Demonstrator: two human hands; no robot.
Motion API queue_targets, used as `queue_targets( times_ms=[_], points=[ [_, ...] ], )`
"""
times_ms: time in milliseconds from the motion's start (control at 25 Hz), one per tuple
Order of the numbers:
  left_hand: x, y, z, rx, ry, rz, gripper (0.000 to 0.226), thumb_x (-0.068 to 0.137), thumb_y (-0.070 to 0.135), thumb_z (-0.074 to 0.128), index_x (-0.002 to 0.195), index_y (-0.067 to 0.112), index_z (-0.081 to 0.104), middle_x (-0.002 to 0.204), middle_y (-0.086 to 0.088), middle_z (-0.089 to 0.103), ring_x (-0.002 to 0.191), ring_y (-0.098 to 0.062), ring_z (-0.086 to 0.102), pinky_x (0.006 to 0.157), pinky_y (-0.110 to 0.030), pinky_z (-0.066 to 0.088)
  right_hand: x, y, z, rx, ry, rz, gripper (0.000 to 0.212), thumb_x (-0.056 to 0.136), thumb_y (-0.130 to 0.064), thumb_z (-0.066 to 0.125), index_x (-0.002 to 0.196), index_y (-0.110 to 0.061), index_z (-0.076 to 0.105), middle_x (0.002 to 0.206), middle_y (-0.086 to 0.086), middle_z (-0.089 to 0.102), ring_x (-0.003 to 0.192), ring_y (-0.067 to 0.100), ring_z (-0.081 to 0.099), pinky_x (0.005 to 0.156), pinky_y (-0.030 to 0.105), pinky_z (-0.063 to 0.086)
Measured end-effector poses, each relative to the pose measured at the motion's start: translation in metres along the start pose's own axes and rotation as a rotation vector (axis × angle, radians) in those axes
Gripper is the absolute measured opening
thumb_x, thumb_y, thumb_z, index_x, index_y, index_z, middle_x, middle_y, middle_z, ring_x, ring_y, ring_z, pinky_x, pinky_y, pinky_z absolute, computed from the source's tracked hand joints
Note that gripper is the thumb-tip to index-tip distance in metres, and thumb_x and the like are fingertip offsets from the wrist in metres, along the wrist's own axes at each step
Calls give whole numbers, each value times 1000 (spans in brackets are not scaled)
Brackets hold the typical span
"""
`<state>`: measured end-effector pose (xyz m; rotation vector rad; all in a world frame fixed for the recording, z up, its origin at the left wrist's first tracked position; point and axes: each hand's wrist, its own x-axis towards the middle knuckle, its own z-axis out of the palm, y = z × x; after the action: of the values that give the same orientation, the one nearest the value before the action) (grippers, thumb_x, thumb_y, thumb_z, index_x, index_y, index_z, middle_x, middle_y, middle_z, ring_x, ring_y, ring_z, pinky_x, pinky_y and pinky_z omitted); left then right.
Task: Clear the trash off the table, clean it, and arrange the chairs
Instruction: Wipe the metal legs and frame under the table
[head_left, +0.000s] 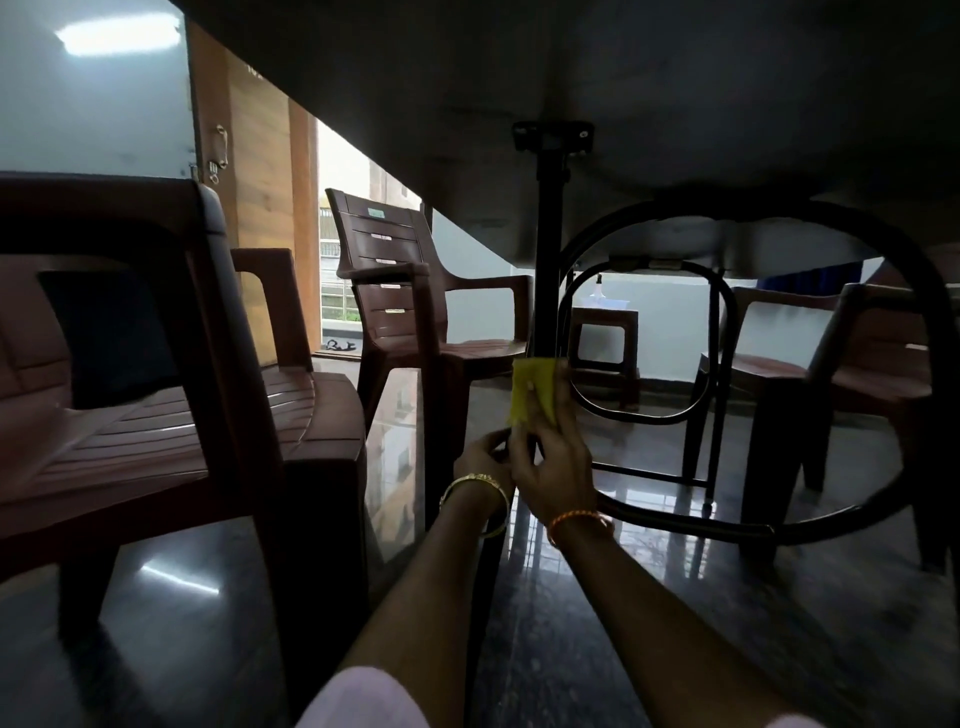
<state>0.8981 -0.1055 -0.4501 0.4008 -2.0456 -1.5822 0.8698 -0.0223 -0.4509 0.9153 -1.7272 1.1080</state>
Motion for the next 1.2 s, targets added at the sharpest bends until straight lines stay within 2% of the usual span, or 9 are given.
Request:
queue_targets(
  times_ms=[80, 240, 360, 480, 640, 760, 880, 1000, 1200],
  points=[
    [-6, 4, 1, 30, 31, 19, 43, 88, 12, 61, 131, 14, 56, 118, -10, 68, 107, -20, 64, 83, -16, 42, -12, 10, 2, 17, -2, 30, 40, 91, -8, 53, 131, -13, 55, 153, -3, 20, 128, 7, 40, 96, 25, 46],
    [-11, 6, 9, 120, 100, 28, 46, 89, 7, 59, 134, 16, 53, 123, -8, 66, 112, -18, 61, 68, -1, 31, -20, 26, 2, 87, -21, 126, 47, 82, 13, 50, 122, -8, 63, 149, 2, 31, 113, 27, 62, 80, 25, 52],
    [-15, 5, 12, 220, 133, 57, 47, 90, 10, 58, 135, 21, 51, 123, -6, 65, 111, -19, 62, 74, -9, 37, -47, 41, 2, 65, -68, 127, 50, 82, 20, 50, 122, -7, 62, 145, 1, 33, 129, 31, 49, 105, 39, 45],
    [-18, 3, 18, 309, 185, 101, 49, 91, 10, 55, 136, 26, 48, 120, -7, 66, 107, -23, 62, 76, -24, 44, -55, 53, -6, 5, -141, 155, 55, 81, 21, 46, 125, -9, 60, 144, 9, 46, 132, 27, 46, 108, 46, 41],
    [-28, 1, 41, 492, 370, 108, 58, 92, 10, 52, 144, 28, 34, 118, -9, 64, 107, -29, 62, 69, -32, 38, -61, 77, -50, -258, -376, 118, 59, 81, 12, 48, 131, -20, 47, 119, 14, 64, 107, 35, 63, 76, 34, 49],
    [-31, -10, 57, 699, 407, 154, 70, 95, 9, 47, 152, 18, 8, 140, -16, 45, 116, -32, 53, 74, -37, 45, -57, 109, -94, -455, -631, 14, 68, 85, 7, 45, 142, -29, 38, 139, 4, 52, 118, 28, 55, 87, 36, 46],
    [-51, -35, 76, 1021, 485, 250, 71, 96, 11, 37, 148, 4, -11, 159, -17, -2, 144, -38, 17, 107, -45, 35, -49, 135, -136, -647, -792, -55, 47, 97, -18, 39, 141, -35, 37, 147, -7, 42, 128, 20, 48, 101, 37, 35],
    [-70, -47, 108, 1159, 293, 477, 82, 88, 6, 39, 143, 7, -22, 155, -16, -22, 146, -34, -11, 118, -48, 3, -46, 159, -176, -744, -826, -46, 39, 101, -31, 35, 140, -36, 38, 145, -6, 44, 124, 21, 53, 100, 36, 40],
    [-70, -15, 166, 1439, -247, 466, 103, 81, 22, 64, 149, 9, -12, 155, -14, -27, 146, -33, -18, 117, -52, -5, -28, 163, -223, -869, -949, -44, 34, 95, -13, 44, 126, -23, 55, 129, 1, 55, 112, 26, 59, 92, 35, 47]
  ],
)
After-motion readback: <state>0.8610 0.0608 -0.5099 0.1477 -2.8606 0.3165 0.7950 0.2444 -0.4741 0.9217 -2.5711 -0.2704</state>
